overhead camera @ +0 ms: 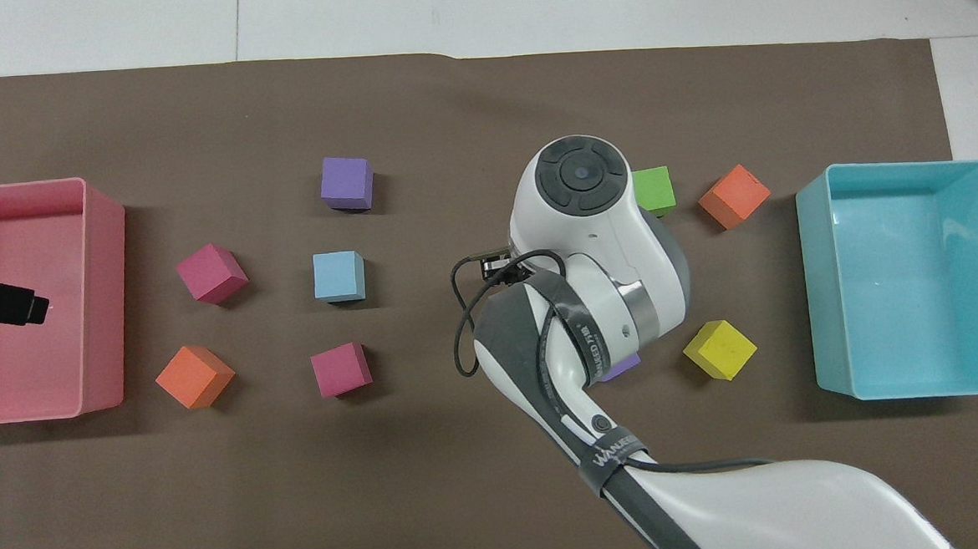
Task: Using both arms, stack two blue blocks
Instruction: 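Lift the light-blue cube with the right gripper toward the table center, then lower the light-blue cube at the table center and open the right gripper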
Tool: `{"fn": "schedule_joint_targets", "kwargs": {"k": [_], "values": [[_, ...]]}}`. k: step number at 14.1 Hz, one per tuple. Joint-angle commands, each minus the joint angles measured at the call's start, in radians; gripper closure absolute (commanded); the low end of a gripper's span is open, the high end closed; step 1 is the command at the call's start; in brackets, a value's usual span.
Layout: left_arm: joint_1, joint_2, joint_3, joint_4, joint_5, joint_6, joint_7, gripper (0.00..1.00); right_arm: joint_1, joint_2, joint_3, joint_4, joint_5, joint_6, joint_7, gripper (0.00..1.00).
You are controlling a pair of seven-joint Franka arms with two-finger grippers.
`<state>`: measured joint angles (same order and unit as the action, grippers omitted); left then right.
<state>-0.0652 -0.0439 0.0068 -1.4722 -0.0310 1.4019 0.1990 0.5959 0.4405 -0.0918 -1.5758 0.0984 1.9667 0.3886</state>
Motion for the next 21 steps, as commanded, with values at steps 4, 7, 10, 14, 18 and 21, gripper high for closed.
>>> {"fn": "schedule_joint_targets", "kwargs": {"k": [4,7,10,14,18,21], "values": [[0.004,-0.01,0.001,0.001,0.006,-0.012,0.011,0.0,0.024,0.098,0.033,0.065,0.027,0.082,0.052,1.0],[-0.004,-0.01,-0.001,0.001,0.006,-0.014,0.007,0.0,0.024,0.106,0.043,0.056,0.03,0.126,0.05,1.0],[-0.007,-0.011,-0.002,0.001,0.006,-0.014,0.007,0.0,0.036,0.112,0.055,0.028,0.029,0.152,0.05,1.0],[-0.002,-0.011,-0.002,0.001,0.006,-0.014,0.005,0.0,0.036,0.099,0.055,-0.032,0.029,0.162,0.035,1.0],[-0.008,-0.011,-0.001,0.001,0.006,-0.015,0.002,0.0,0.035,0.096,0.055,-0.049,0.03,0.179,0.006,1.0],[-0.007,-0.011,-0.001,0.001,0.005,-0.008,-0.023,0.0,0.035,0.089,0.055,-0.062,0.03,0.178,-0.042,1.0]]}}
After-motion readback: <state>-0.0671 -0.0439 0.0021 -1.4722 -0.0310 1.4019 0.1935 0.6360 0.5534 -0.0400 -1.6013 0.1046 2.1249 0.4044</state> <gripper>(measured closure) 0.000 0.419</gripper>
